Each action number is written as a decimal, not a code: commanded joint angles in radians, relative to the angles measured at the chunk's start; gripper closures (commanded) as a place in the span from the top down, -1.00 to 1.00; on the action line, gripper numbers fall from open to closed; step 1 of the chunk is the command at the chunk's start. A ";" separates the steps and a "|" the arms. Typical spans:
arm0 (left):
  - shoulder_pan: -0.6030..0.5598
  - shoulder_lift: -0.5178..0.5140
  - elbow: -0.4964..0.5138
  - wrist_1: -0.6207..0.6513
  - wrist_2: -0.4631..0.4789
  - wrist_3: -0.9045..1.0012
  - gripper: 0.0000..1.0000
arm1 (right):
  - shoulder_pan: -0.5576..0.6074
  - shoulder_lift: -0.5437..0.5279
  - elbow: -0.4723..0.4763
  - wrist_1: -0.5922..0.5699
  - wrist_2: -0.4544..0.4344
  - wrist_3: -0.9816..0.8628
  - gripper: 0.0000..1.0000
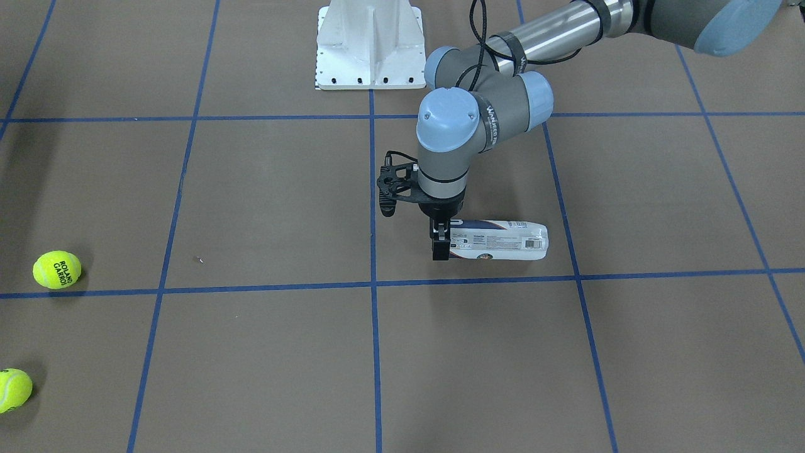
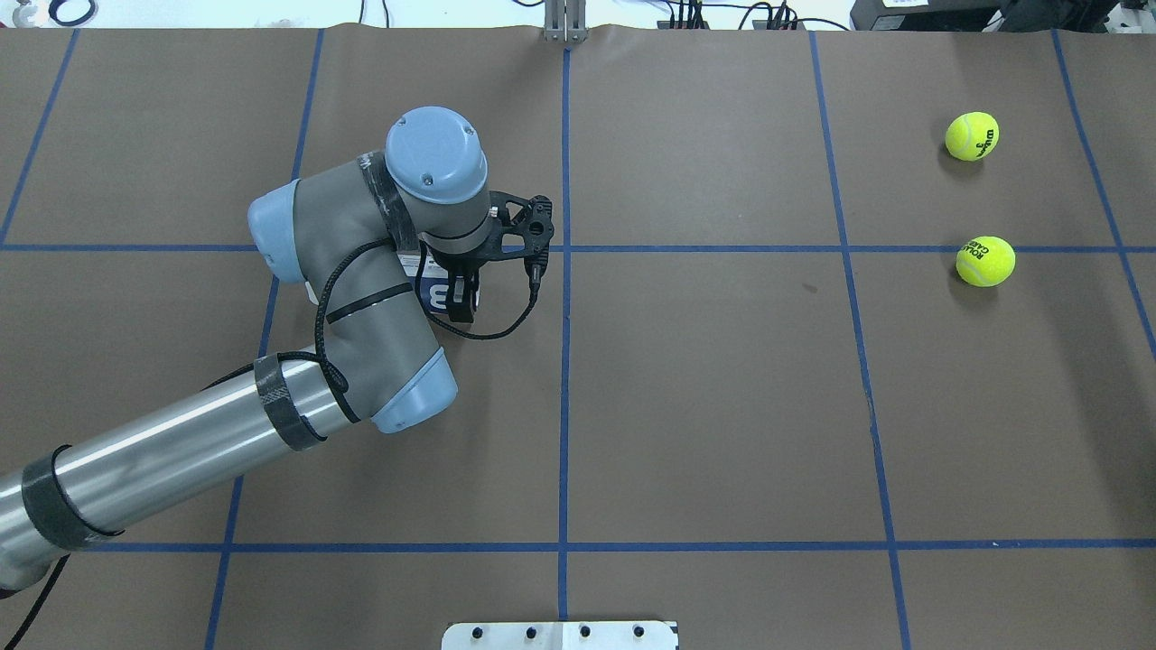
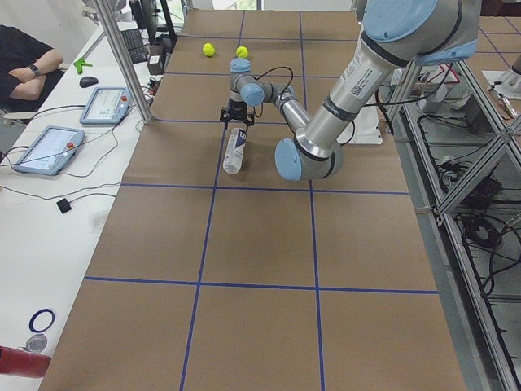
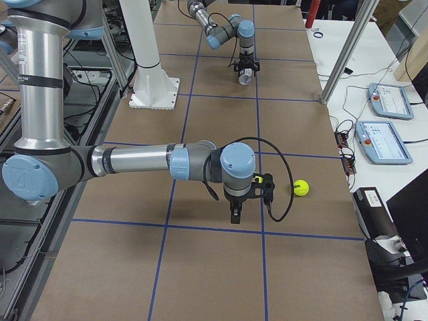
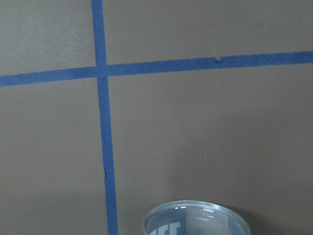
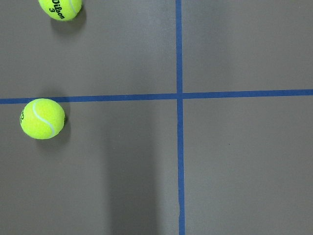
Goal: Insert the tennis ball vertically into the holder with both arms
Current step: 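Lower the left gripper and close it around the can's end, then lift the can with the left gripper and tilt it upright, then lower the upright can onto the table with the left gripper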
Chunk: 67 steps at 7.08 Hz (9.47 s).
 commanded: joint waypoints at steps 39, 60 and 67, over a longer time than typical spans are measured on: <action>0.047 0.156 0.149 -1.771 0.353 -1.013 0.21 | 0.002 -0.007 0.084 0.001 0.003 0.001 0.98; 0.074 0.166 0.245 -1.808 0.410 -0.978 0.32 | 0.000 0.003 0.060 0.001 -0.002 -0.001 0.98; 0.076 0.172 0.245 -1.809 0.410 -0.978 0.69 | 0.000 0.003 0.061 0.001 -0.002 -0.001 0.98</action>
